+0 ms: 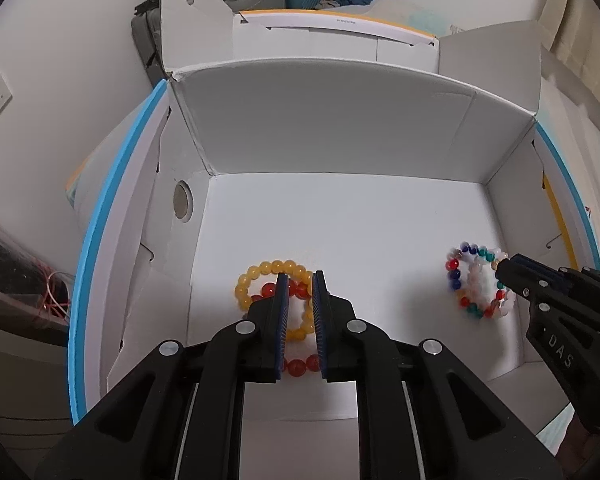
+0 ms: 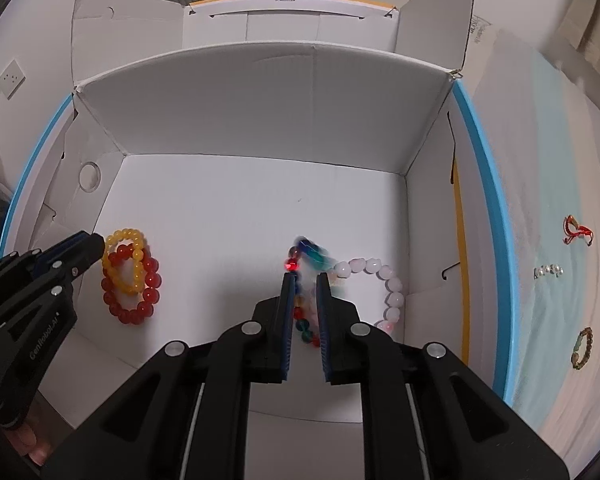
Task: Organize jewelry
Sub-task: 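Open the left gripper over the box while the right releases the multicolour bracelet, then move both open grippers back over the remaining bracelets on the bed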
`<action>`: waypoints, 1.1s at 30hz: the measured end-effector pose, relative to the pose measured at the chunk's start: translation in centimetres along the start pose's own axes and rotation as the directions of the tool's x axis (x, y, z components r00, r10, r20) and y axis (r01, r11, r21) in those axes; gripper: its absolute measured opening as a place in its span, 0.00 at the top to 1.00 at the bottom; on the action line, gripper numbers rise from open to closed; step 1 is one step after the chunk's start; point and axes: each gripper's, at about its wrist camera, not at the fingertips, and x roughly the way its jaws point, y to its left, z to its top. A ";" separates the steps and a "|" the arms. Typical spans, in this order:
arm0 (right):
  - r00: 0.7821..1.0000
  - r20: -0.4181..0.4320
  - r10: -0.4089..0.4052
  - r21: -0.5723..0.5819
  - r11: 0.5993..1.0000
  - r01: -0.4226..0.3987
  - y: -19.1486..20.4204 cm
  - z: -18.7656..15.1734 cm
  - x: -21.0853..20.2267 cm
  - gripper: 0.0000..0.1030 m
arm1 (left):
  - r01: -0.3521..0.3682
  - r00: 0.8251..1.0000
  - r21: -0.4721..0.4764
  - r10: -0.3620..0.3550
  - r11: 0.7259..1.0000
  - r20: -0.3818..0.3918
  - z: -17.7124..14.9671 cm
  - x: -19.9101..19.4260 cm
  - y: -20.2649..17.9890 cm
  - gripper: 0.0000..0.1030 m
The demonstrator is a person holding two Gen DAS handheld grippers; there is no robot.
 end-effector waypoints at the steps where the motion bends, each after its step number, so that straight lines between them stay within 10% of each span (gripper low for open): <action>1: 1.000 0.002 0.000 0.001 1.000 0.000 -0.1 0.1 -0.1 0.89 | 0.000 1.000 -0.004 0.000 1.000 0.003 0.0 -0.1 0.1 0.87; 9: 0.997 0.072 0.008 0.027 1.000 -0.010 -0.8 0.2 -2.2 0.46 | -0.026 0.998 -0.031 0.027 0.999 0.052 0.3 -1.7 0.5 0.61; 33: 0.984 0.179 0.005 0.050 0.999 -0.014 -3.7 -0.6 -6.5 0.16 | -0.060 0.987 -0.023 0.063 0.998 0.146 1.1 -4.8 -2.8 0.20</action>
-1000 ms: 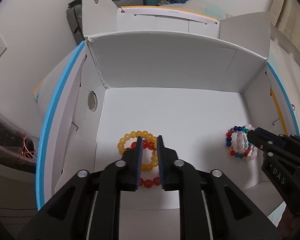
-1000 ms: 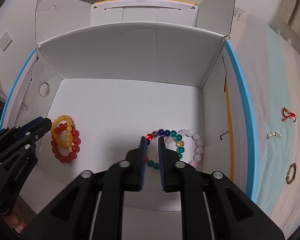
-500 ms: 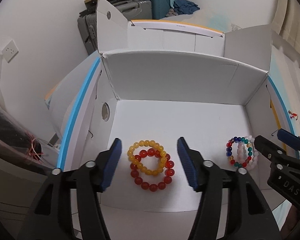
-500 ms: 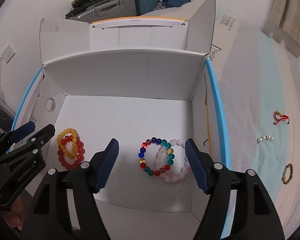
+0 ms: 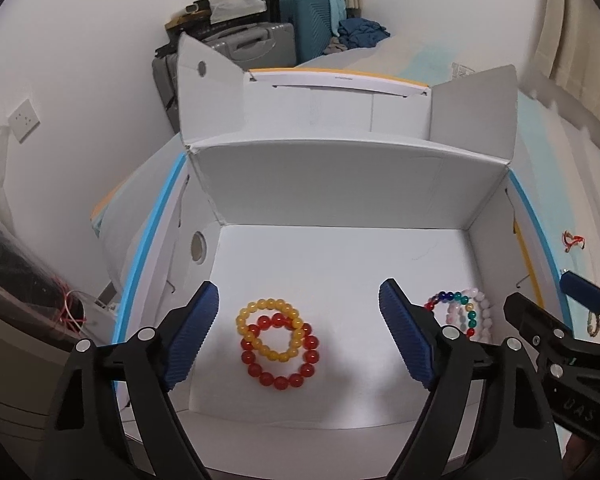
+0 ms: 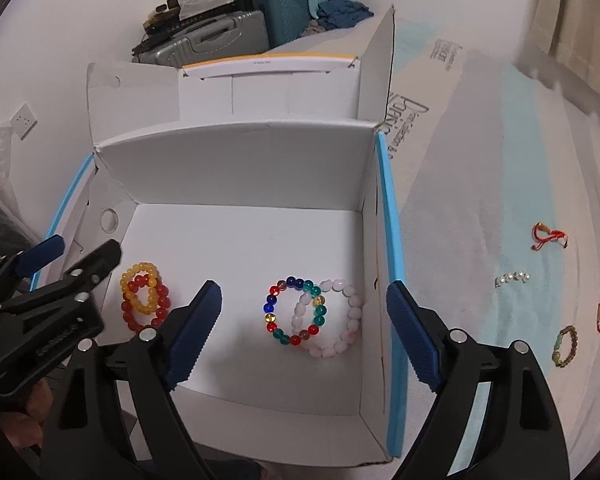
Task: Organize jewelry
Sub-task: 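Move both open grippers back over the remaining bracelets on the bed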
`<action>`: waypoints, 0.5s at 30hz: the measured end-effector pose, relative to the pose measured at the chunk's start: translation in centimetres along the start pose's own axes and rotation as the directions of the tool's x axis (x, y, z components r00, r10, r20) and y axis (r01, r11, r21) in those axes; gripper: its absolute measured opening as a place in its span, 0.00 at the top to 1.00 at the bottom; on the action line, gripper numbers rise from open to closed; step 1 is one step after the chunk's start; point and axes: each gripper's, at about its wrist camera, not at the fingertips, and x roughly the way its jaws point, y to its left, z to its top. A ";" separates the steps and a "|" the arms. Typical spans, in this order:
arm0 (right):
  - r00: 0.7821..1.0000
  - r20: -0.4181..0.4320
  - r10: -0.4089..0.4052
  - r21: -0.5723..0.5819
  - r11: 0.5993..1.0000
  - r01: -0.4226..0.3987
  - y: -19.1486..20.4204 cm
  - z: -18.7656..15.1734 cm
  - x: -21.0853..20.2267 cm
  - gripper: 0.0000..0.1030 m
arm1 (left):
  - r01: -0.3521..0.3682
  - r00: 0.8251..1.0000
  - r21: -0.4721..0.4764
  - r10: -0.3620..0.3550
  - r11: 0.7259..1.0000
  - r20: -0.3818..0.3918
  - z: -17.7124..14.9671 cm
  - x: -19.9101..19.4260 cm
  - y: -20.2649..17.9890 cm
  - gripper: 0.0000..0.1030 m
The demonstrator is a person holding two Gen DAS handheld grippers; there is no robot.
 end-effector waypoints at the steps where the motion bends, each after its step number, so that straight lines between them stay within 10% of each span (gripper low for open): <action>1: 1.000 0.012 0.000 0.003 1.000 0.000 0.0 -0.1 -0.4 0.15 | -0.001 1.000 -0.001 0.001 1.000 0.001 0.0 -0.1 -0.2 0.20; 15: 0.997 0.071 -0.023 0.023 0.999 0.022 -2.6 -0.2 -4.0 0.11 | 0.012 0.998 0.016 -0.012 1.000 0.054 0.5 -2.3 -3.0 0.08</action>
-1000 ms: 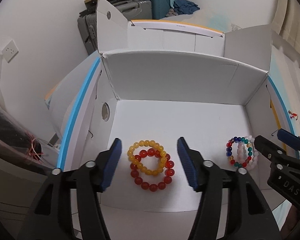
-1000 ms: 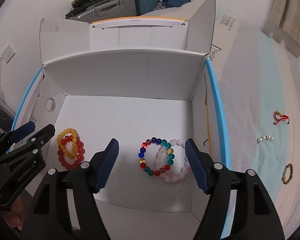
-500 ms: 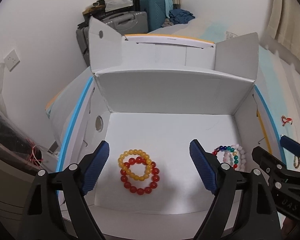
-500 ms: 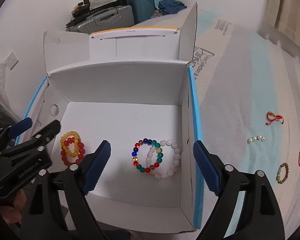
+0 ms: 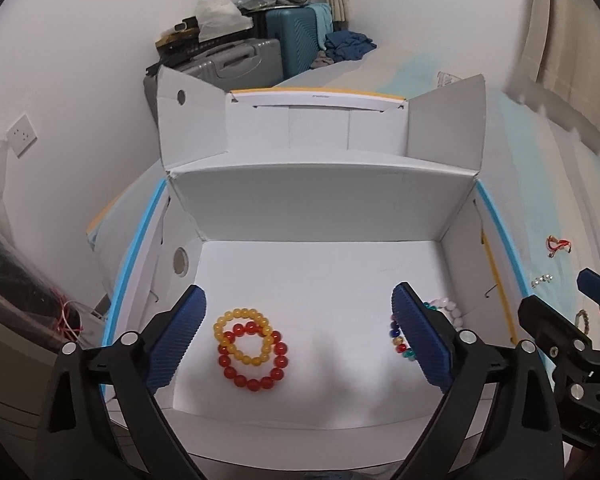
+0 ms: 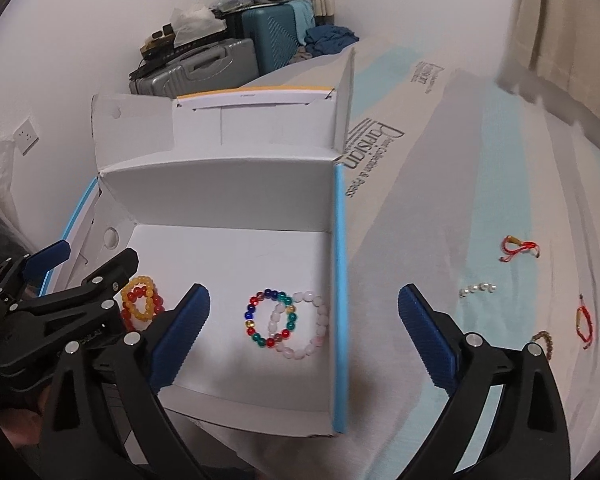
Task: Organize jewelry
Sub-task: 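Move both open grippers back over the remaining bracelets on the bed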
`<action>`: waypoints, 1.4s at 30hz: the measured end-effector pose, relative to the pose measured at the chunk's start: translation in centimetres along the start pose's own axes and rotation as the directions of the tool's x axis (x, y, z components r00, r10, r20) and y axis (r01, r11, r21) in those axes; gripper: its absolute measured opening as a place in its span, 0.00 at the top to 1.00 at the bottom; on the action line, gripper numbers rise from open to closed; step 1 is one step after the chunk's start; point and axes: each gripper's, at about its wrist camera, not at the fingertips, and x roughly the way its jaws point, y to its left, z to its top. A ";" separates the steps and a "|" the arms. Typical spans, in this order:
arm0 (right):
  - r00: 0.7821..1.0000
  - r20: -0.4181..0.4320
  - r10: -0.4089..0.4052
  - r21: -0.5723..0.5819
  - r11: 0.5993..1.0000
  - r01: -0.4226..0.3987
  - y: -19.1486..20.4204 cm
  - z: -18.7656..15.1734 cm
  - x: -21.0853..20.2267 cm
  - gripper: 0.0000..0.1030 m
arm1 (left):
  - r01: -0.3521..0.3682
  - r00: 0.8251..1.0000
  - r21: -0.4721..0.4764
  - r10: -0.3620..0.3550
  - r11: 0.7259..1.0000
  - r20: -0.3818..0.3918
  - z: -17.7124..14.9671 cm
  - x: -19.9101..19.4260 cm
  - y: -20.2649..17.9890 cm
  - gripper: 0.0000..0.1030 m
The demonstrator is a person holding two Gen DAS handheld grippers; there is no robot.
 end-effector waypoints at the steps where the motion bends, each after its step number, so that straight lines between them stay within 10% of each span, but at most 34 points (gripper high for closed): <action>1: 1.000 0.004 -0.005 0.005 1.000 0.005 -0.3 0.0 -0.2 0.11 | 0.000 1.000 0.006 0.000 1.000 0.007 0.1 -0.2 -0.4 0.07; 42: 0.954 -0.007 -0.299 0.321 0.903 0.286 -25.1 -4.8 -6.3 0.10 | 0.239 0.967 0.270 -0.254 0.933 0.023 0.6 -2.7 -23.5 0.06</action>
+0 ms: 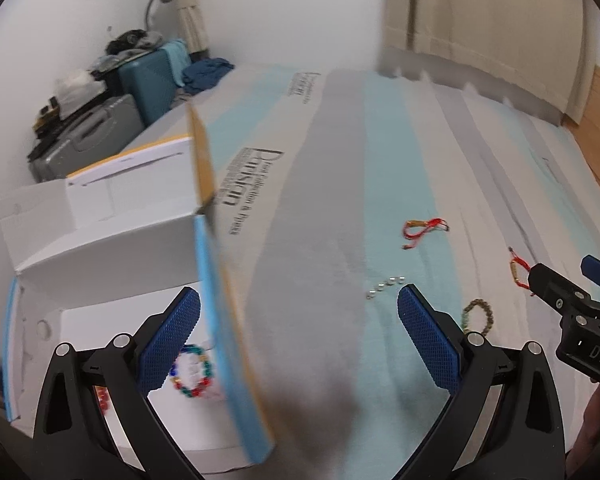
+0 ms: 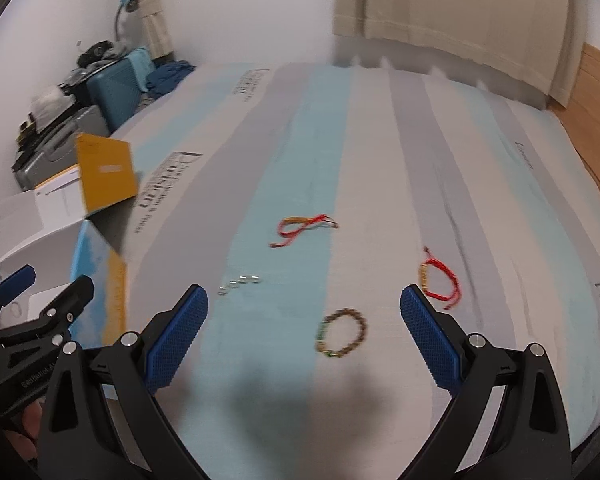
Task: Organize jewelry
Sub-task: 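Move both open grippers back over the remaining bracelets on the bed, then grasp the pearl string with the left gripper while the right grasps the wooden bracelet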
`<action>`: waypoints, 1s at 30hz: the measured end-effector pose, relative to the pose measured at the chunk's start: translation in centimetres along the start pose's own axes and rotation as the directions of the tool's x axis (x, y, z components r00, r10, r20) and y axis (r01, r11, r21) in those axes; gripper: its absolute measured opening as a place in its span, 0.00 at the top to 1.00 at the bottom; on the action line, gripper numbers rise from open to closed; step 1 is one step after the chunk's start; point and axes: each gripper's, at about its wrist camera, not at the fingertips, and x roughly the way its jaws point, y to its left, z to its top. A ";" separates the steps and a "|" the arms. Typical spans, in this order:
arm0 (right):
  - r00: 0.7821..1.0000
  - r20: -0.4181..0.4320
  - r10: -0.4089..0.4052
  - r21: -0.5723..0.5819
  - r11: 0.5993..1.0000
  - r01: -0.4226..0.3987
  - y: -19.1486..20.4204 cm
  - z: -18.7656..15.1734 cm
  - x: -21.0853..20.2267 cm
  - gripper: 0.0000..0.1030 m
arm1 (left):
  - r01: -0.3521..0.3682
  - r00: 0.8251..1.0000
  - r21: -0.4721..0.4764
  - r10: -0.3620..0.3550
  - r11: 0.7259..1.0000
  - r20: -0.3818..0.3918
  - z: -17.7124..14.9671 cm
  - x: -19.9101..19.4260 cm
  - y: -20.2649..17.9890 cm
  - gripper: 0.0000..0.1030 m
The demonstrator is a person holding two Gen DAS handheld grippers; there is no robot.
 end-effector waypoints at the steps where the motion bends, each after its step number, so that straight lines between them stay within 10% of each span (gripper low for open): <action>1: 1.000 -0.006 -0.004 0.008 1.000 0.004 -0.6 0.0 0.3 0.10 | 0.004 1.000 0.007 -0.004 1.000 -0.006 0.1 0.5 -0.5 0.06; 30: 0.972 -0.233 -0.015 0.087 0.996 0.036 -7.0 -2.7 12.1 0.36 | 0.116 0.988 0.157 -0.099 0.981 -0.115 -1.3 15.6 -8.7 0.07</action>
